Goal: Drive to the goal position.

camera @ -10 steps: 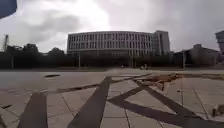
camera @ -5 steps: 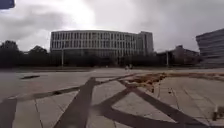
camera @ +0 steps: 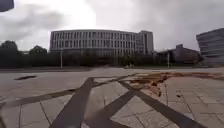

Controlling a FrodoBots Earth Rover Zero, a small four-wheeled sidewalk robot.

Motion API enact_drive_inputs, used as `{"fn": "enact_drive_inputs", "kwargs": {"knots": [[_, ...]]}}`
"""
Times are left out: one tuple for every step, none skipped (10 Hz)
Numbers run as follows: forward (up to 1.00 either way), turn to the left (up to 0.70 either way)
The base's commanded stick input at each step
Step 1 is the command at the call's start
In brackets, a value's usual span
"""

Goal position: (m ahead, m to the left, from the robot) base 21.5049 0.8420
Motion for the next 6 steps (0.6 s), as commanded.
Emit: {"fn": "enact_drive_inputs", "kwargs": {"knots": [[0.70, 0.00], [0.70, 0.00], [0.70, 0.00], [0.70, 0.00], [0.70, 0.00], [0.70, 0.06]]}}
